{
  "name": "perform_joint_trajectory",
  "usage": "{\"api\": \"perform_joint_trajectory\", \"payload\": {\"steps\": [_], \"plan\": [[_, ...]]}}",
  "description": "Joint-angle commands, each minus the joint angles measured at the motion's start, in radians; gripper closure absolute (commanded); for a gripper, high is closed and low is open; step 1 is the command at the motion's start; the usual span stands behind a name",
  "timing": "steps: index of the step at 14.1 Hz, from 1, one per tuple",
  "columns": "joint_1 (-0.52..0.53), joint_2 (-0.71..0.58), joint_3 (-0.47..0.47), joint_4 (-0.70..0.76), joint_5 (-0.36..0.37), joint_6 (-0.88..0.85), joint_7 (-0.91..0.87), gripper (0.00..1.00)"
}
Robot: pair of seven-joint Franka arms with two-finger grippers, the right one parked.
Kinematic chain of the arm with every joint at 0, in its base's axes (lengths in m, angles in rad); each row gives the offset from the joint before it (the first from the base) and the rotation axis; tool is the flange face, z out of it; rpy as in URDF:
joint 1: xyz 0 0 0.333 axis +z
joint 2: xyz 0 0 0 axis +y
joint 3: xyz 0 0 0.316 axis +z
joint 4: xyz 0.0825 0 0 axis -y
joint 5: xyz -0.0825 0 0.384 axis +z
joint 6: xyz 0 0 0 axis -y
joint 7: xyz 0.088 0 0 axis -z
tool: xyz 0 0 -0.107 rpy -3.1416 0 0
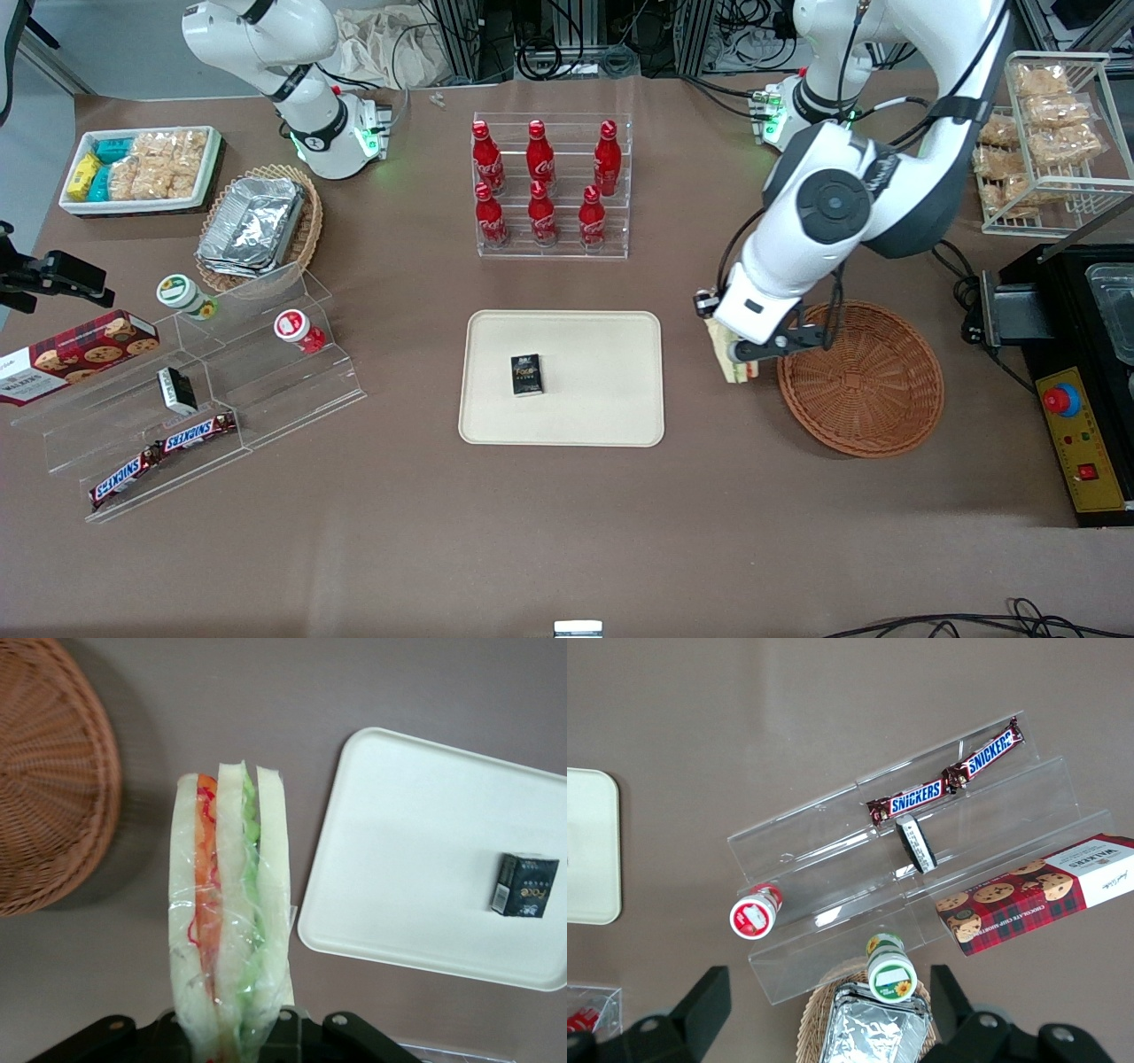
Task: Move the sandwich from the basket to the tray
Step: 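Lift the sandwich and carry it over the white tray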
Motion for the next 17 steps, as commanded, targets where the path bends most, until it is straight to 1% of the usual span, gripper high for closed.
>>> {"api": "perform_joint_trajectory", "payload": {"steps": [1,3,4,6,7,9,11,13,14,17], "plan": [[0.003,0.061,-0.042,0.027,0.033,0.037,0.012,0.95],[0.003,0.106,-0.078,0.029,0.083,0.083,0.012,0.95],[0.003,0.127,-0.088,0.030,0.096,0.107,0.012,0.95],[0.003,0.166,-0.104,0.027,0.116,0.163,0.012,1.00],[0.003,0.183,-0.107,0.027,0.122,0.179,0.012,1.00],[-0.046,0.215,-0.101,0.029,0.158,0.221,-0.003,1.00],[-0.055,0.255,-0.099,0.029,0.181,0.252,0.001,1.00],[-0.052,0.301,-0.099,0.029,0.255,0.298,0.010,1.00],[-0.054,0.325,-0.099,0.029,0.273,0.322,0.010,1.00],[-0.057,0.357,-0.099,0.030,0.292,0.351,0.000,1.00]]}}
